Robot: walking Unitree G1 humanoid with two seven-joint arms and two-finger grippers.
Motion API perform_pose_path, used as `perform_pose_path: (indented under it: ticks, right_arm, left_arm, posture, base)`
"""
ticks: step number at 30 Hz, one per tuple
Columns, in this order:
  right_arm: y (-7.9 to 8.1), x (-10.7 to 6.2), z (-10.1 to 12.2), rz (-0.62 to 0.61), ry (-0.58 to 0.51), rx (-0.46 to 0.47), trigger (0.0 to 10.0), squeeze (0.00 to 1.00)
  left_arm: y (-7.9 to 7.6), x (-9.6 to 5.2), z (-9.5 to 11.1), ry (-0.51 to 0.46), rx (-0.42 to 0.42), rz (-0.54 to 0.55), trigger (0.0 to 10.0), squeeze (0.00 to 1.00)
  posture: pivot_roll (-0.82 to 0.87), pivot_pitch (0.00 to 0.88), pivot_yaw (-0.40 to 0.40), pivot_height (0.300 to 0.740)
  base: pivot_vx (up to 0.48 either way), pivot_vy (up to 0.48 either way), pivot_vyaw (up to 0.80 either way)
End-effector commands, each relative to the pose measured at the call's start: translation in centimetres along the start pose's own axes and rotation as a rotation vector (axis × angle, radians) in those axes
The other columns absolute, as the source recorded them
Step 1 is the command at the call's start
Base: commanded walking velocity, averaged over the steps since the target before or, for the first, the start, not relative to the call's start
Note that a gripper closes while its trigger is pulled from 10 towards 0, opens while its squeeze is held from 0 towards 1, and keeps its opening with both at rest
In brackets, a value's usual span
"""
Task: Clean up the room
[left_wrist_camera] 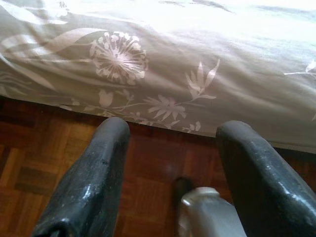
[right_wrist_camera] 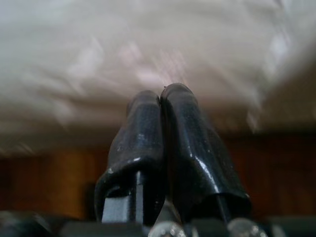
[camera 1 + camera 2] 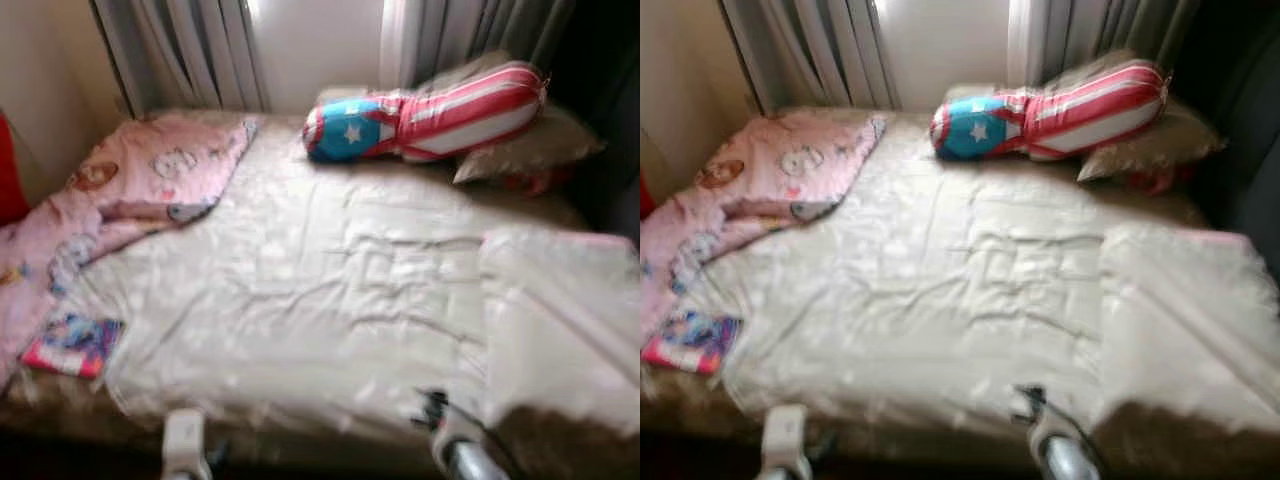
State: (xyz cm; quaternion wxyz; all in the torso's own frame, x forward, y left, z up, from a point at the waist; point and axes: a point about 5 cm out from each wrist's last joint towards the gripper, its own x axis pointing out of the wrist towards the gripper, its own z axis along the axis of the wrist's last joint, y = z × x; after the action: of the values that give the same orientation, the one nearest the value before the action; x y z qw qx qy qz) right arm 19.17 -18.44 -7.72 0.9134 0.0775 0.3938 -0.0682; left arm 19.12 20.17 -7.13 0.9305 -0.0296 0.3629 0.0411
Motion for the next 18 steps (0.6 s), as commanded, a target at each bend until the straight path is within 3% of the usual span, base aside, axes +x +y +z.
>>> perform_pose_path:
  ticks: [1,4,12,18]
  right_arm:
    - [0.7,0.0,-0.4,0.017,0.029,-0.025,10.0,0.0]
    - [0.1,-0.4,-2.0,0.008,0.091,-0.056,10.0,0.0]
    - [-1.2,-1.0,-3.3,0.004,0.139,-0.069,10.0,0.0]
    - [-3.8,-1.6,-3.6,-0.024,0.158,-0.079,10.0,0.0]
  left_arm:
    - [0.9,-0.2,-0.5,0.036,0.023,0.026,10.0,0.0]
    - [1.3,-0.4,-1.2,0.081,0.028,0.043,10.0,0.0]
    - [1.8,-0.7,-2.1,0.127,0.017,0.063,10.0,0.0]
    - [1.6,-0.7,-2.3,0.15,0.003,0.071,10.0,0.0]
  posture:
    - [-0.01,0.024,-0.025,0.74]
    - [0.0,0.022,-0.028,0.74]
    - [0.0,0.019,-0.028,0.74]
    - [0.0,0.003,-0.037,0.74]
  base:
    - [0.0,0.48,0.0]
    - [0.0,0.48,0.0]
    - [0.0,0.48,0.0]
    - [0.0,0.48,0.0]
